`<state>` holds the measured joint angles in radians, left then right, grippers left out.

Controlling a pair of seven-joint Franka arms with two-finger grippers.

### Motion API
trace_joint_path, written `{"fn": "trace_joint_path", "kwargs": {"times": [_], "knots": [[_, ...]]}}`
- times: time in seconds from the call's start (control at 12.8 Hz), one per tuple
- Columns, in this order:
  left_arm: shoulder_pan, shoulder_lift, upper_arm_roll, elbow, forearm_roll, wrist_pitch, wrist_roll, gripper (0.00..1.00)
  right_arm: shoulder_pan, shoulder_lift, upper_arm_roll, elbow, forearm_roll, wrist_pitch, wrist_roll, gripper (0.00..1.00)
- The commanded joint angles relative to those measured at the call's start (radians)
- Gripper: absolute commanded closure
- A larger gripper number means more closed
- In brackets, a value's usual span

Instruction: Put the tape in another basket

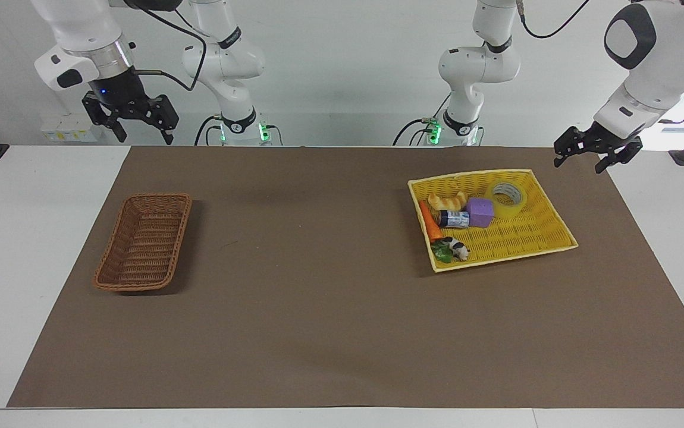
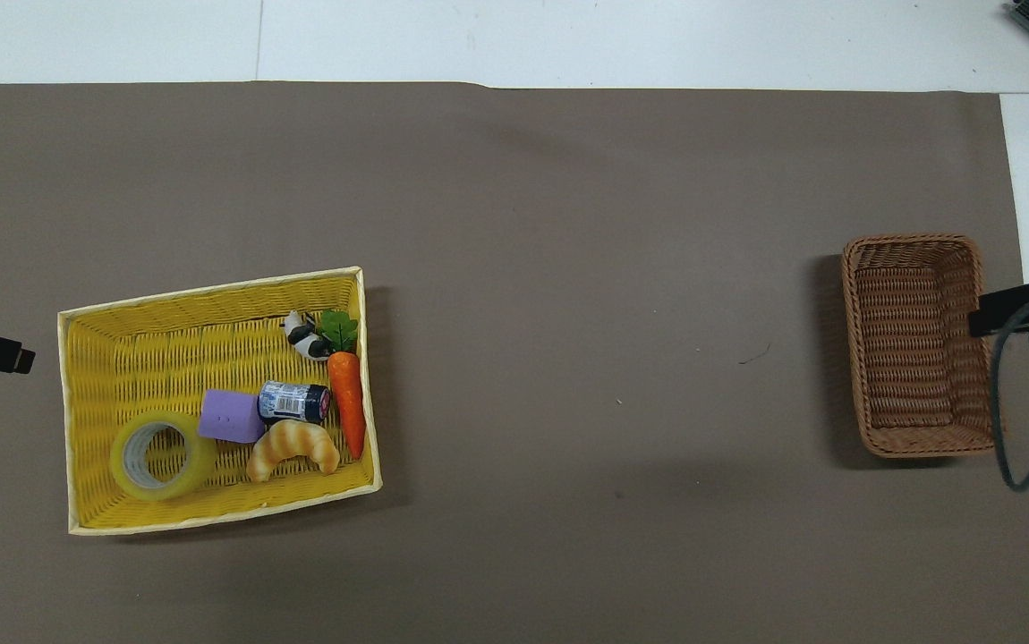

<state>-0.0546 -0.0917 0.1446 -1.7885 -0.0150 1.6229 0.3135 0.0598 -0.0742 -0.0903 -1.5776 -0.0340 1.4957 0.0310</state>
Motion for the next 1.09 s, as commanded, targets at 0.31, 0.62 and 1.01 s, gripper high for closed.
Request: {"fn": "trace_joint_path", "kwargs": {"times": [0.31,0.62,1.01], "knots": [[0.029,-0.036,-0.008,-0.167,0.017,0.143,0.006,0.00,-0.005,-0.021,0.001,-0.024,0.022,0.005,-0.013,0.00],[0.010,-0.031,-0.010,-0.293,0.017,0.230,0.012,0.13,-0.005,-0.021,0.001,-0.024,0.022,0.005,-0.013,0.00],[-0.010,0.006,-0.010,-0.486,0.018,0.410,0.036,0.21,-0.005,-0.021,0.001,-0.024,0.022,0.005,-0.013,0.00]]}}
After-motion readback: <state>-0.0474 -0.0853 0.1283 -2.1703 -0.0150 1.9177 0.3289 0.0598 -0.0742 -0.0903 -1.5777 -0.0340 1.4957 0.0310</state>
